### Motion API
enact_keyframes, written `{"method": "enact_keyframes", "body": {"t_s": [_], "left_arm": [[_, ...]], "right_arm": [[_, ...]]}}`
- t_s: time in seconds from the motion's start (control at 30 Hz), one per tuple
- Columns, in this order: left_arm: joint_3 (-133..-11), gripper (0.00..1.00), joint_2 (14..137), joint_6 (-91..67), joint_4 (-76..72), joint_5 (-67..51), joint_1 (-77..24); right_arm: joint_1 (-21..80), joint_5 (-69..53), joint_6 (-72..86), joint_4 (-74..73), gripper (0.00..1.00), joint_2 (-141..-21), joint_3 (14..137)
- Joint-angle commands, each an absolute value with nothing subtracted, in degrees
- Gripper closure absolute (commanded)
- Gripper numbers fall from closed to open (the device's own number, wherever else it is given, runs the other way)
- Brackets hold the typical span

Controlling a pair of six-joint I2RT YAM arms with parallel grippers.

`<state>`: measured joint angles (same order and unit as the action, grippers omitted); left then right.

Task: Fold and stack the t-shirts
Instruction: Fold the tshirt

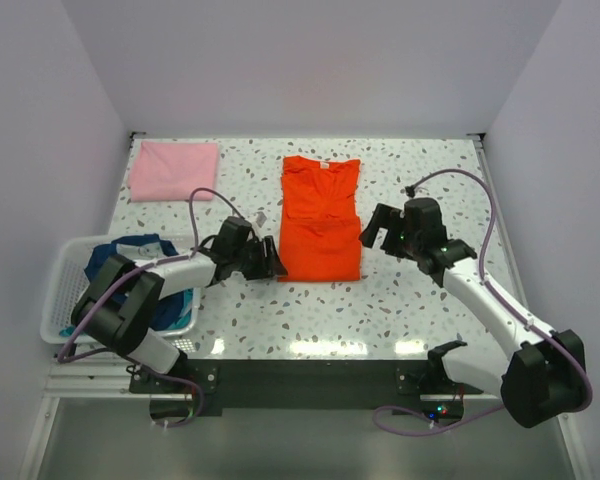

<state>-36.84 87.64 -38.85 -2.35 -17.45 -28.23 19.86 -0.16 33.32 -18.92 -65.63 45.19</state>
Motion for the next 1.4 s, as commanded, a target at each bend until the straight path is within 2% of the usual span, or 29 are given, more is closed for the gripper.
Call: {"method": "enact_keyframes", "body": {"t_s": [0.0,0.1,0.17,0.3,0.4,0.43,0.5,0.67,0.77,1.1,1.37], "left_arm": [[-37.6,0.46,89.1,-37.9,-4.9,-19.6,-29.1],[-37.4,0.50,89.7,-37.8,-4.7,-17.8,-29.7],[-38.0,0.61,90.6,-37.7,-4.0,-17.0,-29.7],[-38.8,0.69,92.5,-37.4,-2.6,-16.1,-29.7],[-38.7,0.82,92.8,-37.4,-2.5,-15.9,-30.0],[-38.4,0.91,93.0,-37.4,-2.5,-15.7,-30.0],[-38.4,1.00,93.2,-37.3,-2.3,-15.5,-30.1],[-37.3,1.00,92.2,-37.4,-1.8,-14.8,-30.1],[-36.4,1.00,91.3,-37.9,-2.0,-14.2,-30.4],[-34.6,1.00,89.4,-38.8,-2.6,-13.3,-30.5],[-34.6,1.00,89.0,-39.4,-2.1,-12.7,-30.6]], "right_arm": [[19.6,4.1,32.3,-18.9,0.01,-64.3,43.9],[19.3,1.9,33.1,-18.2,0.01,-65.4,43.3],[19.3,0.5,33.5,-17.7,0.01,-66.3,43.1],[19.3,-1.7,31.8,-16.3,0.01,-66.6,41.8],[19.2,-2.5,30.5,-16.6,0.01,-66.5,40.8],[19.2,-4.0,29.9,-16.9,0.01,-66.6,40.5],[19.2,-6.1,29.8,-17.2,0.01,-66.9,39.5],[19.2,-14.1,30.6,-16.7,0.02,-69.1,36.7],[19.2,-18.7,32.5,-14.0,0.07,-72.1,35.4],[19.2,-18.7,35.7,-6.7,0.40,-80.2,33.7],[19.2,-20.3,37.1,-5.4,0.62,-83.6,34.1]]}}
